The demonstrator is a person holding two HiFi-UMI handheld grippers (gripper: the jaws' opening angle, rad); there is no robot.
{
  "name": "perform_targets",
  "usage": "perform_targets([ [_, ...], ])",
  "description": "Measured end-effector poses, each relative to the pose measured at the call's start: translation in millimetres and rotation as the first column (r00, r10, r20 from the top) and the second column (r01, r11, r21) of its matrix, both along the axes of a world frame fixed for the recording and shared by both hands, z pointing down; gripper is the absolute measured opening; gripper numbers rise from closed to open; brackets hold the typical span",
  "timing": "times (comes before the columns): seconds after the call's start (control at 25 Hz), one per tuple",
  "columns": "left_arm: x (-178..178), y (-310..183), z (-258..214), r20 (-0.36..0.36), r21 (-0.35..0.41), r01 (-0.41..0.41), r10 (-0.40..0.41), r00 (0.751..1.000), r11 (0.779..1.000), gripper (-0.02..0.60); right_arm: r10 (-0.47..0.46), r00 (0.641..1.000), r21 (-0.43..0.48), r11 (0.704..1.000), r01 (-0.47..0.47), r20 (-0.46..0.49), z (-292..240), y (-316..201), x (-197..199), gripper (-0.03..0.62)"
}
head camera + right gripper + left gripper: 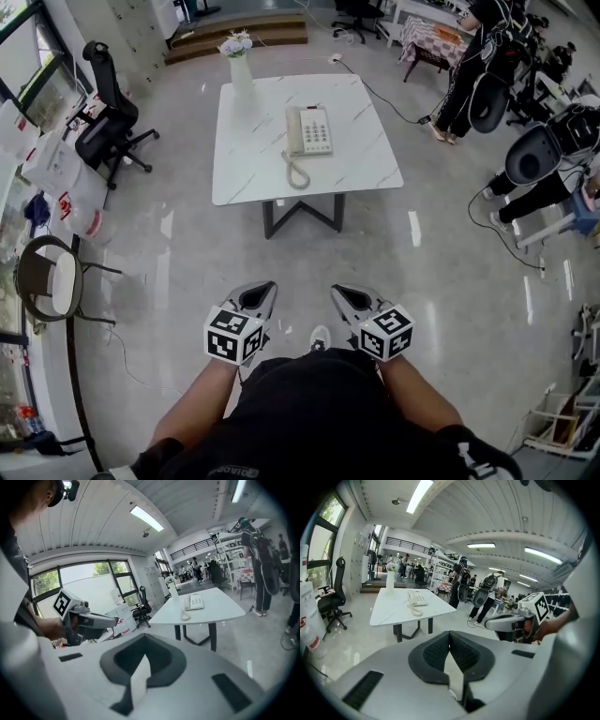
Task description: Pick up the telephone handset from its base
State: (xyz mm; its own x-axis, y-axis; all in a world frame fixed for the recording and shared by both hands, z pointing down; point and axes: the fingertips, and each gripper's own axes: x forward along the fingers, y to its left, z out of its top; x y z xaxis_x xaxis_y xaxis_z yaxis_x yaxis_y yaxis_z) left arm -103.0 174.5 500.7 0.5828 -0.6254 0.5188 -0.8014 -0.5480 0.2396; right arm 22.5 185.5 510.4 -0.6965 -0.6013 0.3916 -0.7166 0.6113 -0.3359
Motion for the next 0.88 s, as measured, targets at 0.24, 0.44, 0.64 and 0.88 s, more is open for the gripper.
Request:
perform_targets([
  [0.24,17.9,-28.7,0.1,0.009,0.007,0.038,-0.038,0.999,0.999,0.003,-0.032,0.999,0.009,0.999,0.032,0.01,0.3,-32.6,19.9,0.0],
  [0.44,37.8,-48.7,-3.7,0.015,0.008,0.057,-0.057,0.998,0.998,0.002,-0.054,0.998,0.003,0.999,0.054,0.019,0.2,-54.9,37.8,0.0],
  [0.64,53.0,-59.0,0.6,0.028,-0.006,0.067,-0.067,0.997,0.998,0.003,-0.069,0.997,-0.011,0.998,0.07,0.035,6.0,-66.8,48.7,0.0],
  [0.88,60.0,-66.4,4.8,0.045,-0.018,0.066,-0.065,0.997,0.998,0.002,-0.073,0.997,-0.034,0.997,0.074,0.038,15.6,-72.7,58.9,0.002],
])
